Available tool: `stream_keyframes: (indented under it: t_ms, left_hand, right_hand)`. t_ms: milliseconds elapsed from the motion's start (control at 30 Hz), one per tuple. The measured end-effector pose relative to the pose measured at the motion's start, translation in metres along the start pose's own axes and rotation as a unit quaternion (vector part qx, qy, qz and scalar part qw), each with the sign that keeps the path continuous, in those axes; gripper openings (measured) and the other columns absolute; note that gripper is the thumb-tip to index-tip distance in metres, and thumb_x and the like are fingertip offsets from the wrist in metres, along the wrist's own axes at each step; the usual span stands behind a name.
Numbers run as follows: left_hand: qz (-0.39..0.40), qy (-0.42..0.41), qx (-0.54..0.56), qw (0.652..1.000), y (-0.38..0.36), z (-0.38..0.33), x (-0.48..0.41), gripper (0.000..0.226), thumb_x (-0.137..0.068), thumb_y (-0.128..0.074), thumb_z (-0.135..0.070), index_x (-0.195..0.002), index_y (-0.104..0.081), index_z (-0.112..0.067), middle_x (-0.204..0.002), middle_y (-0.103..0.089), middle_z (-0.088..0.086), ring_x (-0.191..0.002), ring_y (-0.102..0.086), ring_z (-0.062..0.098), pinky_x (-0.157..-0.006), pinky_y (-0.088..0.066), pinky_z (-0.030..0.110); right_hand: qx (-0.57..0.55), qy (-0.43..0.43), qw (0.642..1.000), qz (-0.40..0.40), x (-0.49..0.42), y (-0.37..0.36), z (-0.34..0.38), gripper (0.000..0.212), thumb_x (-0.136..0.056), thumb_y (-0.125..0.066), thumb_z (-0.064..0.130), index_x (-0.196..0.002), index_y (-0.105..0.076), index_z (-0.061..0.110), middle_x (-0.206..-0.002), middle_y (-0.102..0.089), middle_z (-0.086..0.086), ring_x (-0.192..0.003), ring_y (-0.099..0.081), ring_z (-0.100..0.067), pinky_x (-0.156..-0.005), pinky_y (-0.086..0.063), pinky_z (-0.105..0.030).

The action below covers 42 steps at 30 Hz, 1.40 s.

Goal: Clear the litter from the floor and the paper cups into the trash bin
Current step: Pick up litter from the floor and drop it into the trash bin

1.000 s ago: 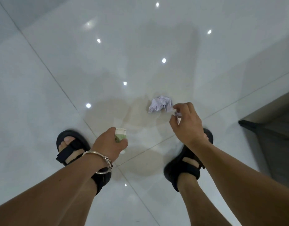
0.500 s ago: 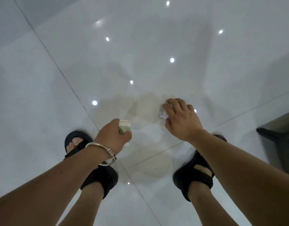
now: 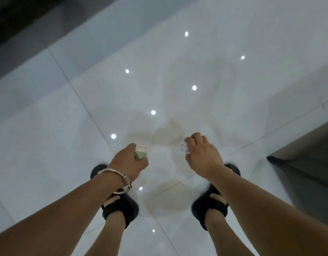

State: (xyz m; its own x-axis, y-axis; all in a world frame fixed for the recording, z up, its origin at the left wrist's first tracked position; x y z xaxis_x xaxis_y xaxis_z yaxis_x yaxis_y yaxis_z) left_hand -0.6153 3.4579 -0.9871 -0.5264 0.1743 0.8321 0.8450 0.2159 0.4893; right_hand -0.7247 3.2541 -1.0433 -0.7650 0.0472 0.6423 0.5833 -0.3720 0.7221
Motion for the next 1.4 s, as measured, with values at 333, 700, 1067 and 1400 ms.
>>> stream_keyframes:
  t_ms: [333, 700, 1067, 1400]
  left_hand:
    - [-0.069, -0.116, -0.099, 0.986, 0.146, -0.144, 0.157, 0.019, -0.087, -0.052, -0.038, -0.089, -0.045, -0.020, -0.075, -0.058, -0.004, -0.075, -0.060, 0.021, -0.062, -0.041, 0.028]
    - [-0.044, -0.332, -0.216, 0.917, 0.228, -0.266, 0.379, 0.026, -0.086, -0.055, -0.037, -0.097, -0.045, -0.017, -0.090, -0.057, 0.002, -0.080, -0.055, 0.024, -0.064, -0.038, 0.027]
    - [-0.018, -0.507, -0.353, 0.786, 0.117, -0.352, 0.599, 0.026, -0.084, -0.057, -0.033, -0.102, -0.048, -0.016, -0.098, -0.061, 0.008, -0.082, -0.054, 0.026, -0.070, -0.041, 0.029]
    - [0.044, -0.628, -0.454, 0.631, -0.171, -0.381, 0.803, 0.022, -0.088, -0.053, -0.036, -0.093, -0.040, -0.019, -0.103, -0.061, 0.010, -0.080, -0.050, 0.025, -0.069, -0.034, 0.028]
  right_hand:
    - [-0.048, -0.028, 0.995, -0.087, 0.148, 0.248, 0.024, 0.034, -0.094, -0.045, 0.023, -0.127, -0.044, 0.016, -0.122, -0.042, -0.003, -0.104, -0.046, -0.021, -0.074, -0.048, -0.031]
    - [-0.120, -0.181, 0.948, -0.232, 0.392, 0.405, 0.094, 0.033, -0.093, -0.046, 0.018, -0.125, -0.049, 0.013, -0.122, -0.046, -0.005, -0.108, -0.048, -0.023, -0.081, -0.046, -0.033]
    - [-0.206, -0.328, 0.865, -0.320, 0.656, 0.371, 0.092, 0.031, -0.090, -0.051, 0.017, -0.121, -0.050, 0.011, -0.122, -0.045, -0.009, -0.107, -0.051, -0.029, -0.080, -0.042, -0.035]
    - [-0.301, -0.504, 0.729, -0.352, 0.947, 0.173, 0.039, 0.028, -0.089, -0.051, 0.016, -0.116, -0.053, 0.011, -0.112, -0.044, -0.006, -0.103, -0.051, -0.026, -0.082, -0.038, -0.030]
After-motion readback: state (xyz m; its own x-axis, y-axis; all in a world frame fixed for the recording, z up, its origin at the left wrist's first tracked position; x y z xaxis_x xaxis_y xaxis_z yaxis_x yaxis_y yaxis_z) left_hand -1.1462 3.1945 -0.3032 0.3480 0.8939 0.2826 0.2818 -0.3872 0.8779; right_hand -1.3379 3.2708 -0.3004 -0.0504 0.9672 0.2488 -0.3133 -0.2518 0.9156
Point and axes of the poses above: each hand's wrist, its own x-axis away from the middle knuckle, its own y-axis out of the back of the hand, z = x × y, the point moved 2 cm from there along -x, towards the middle knuckle
